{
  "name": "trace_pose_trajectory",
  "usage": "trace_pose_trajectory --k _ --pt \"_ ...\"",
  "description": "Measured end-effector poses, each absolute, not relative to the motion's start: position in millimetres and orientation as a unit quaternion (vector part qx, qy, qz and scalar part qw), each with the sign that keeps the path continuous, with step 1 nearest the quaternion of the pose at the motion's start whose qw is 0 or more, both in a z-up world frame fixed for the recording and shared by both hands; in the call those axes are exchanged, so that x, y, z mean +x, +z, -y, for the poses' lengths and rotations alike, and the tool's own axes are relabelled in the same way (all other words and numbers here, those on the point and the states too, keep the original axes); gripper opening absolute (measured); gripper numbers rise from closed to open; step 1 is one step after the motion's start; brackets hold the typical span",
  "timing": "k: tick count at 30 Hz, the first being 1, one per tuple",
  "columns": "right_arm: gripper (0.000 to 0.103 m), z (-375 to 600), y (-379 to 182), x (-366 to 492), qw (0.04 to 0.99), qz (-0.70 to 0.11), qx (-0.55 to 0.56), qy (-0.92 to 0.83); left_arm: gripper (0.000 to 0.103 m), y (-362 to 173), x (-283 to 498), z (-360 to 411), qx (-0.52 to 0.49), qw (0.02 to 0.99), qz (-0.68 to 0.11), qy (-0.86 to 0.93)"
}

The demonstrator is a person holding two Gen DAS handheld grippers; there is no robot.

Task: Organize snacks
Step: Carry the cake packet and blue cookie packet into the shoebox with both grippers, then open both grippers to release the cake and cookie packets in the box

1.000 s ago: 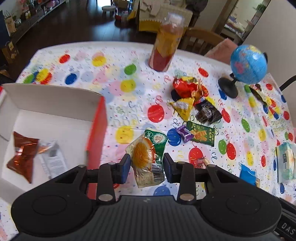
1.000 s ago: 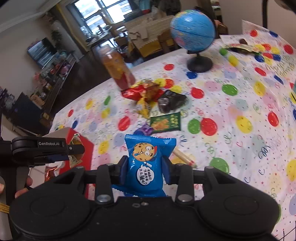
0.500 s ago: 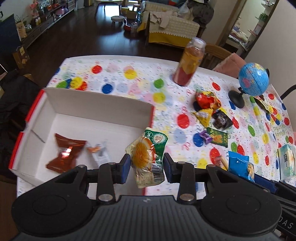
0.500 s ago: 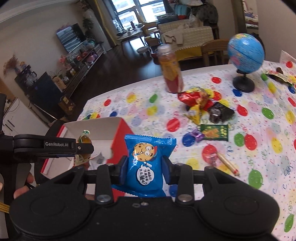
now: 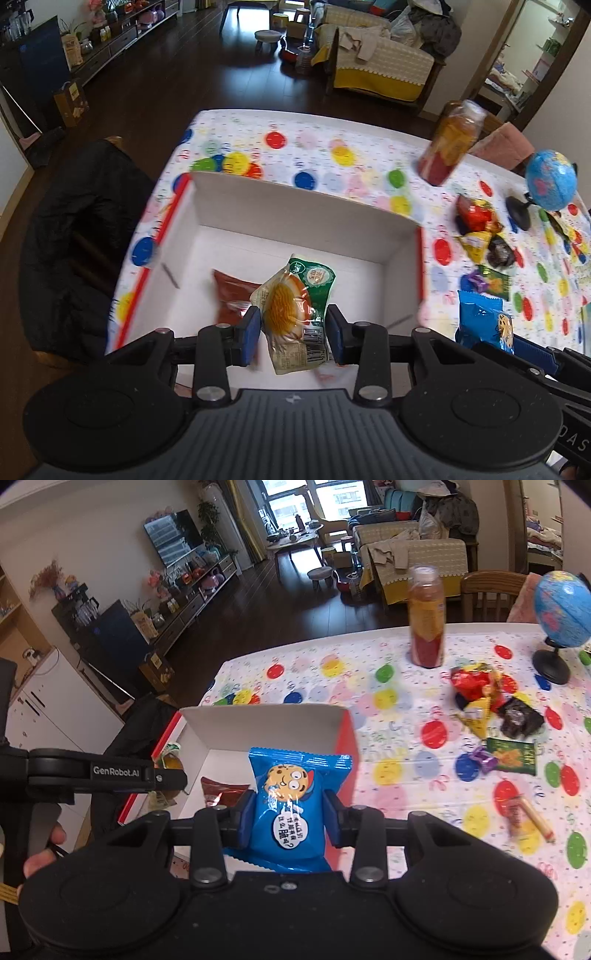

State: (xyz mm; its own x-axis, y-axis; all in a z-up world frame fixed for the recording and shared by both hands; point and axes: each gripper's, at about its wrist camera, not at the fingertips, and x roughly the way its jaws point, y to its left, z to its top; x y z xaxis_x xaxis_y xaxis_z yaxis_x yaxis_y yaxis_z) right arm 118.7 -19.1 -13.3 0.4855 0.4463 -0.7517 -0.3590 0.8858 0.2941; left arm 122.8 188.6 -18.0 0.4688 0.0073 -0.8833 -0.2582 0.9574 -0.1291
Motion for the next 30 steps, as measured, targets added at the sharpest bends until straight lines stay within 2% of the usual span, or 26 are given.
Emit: trace_pose_trajectory --k 12,30 --pt "0.036 -55.3 -67.6 144.0 0.852 -0.479 -0.005 0.213 0.037 -64.2 150.0 -243.5 -0.089 0.833 -0.539 0.091" --pt "0.036 -83.1 -114.5 170.2 0.830 -0.523 -0.047 0.189 0.038 -126.6 228.4 -246.4 -0.069 0.782 -0.619 0.040"
